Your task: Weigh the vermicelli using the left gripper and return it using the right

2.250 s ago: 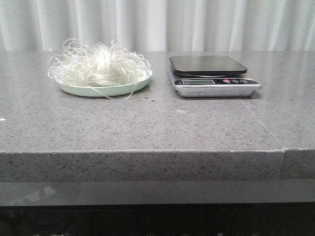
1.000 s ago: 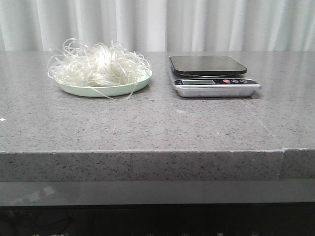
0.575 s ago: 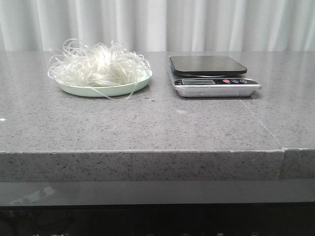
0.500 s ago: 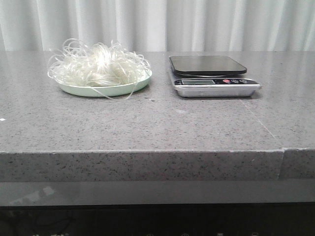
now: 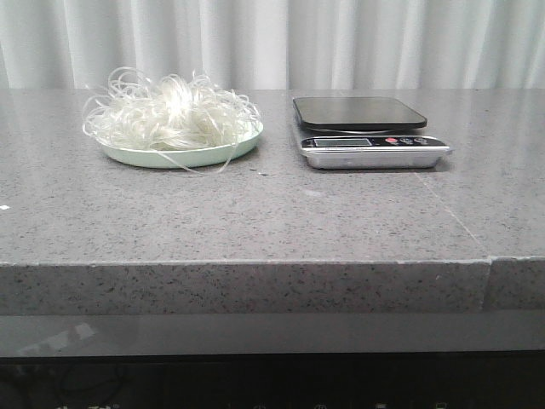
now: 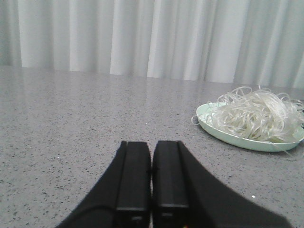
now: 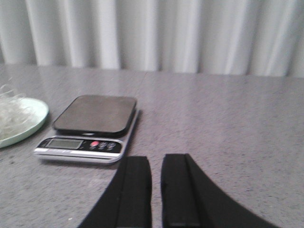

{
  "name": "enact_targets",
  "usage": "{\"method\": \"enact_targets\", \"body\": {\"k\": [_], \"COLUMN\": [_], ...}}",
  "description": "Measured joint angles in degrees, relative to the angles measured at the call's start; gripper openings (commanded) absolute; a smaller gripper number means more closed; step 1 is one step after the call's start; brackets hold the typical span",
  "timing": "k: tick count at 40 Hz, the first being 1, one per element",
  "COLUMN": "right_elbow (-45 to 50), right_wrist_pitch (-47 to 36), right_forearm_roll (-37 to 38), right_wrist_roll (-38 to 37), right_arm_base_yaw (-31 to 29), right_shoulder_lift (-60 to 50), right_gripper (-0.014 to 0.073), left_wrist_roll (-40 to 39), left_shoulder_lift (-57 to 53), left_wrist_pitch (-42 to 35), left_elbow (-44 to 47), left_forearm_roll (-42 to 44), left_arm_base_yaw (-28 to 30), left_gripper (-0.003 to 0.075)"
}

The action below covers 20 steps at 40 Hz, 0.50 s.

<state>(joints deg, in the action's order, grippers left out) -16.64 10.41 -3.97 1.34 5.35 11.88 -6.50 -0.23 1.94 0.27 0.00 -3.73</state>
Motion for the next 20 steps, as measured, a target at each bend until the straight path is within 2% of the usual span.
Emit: {"method": "enact_targets", "body": {"k": [8, 20], "right_elbow": [10.0, 18.0], "right_wrist_pitch": [-5.9, -6.9], "right_forearm_roll": [0.0, 0.0], "right_wrist_roll": [0.0, 0.0], "right_arm_base_yaw": [-4.3, -4.5], "right_shoulder_lift": [-7.6, -12.5], "right_gripper": [0.0235, 0.0235], "left_wrist_roll": [0.0, 0.0], "left_shoulder_lift": [0.0, 0.0], "left_wrist_pitch": [0.0, 0.0], "left_elbow": [0.0, 0.0], "left_forearm_roll": [0.0, 0.0], "left_arm_base_yaw": [0.0, 0.0], "left_gripper": [0.0155, 0.0155]}}
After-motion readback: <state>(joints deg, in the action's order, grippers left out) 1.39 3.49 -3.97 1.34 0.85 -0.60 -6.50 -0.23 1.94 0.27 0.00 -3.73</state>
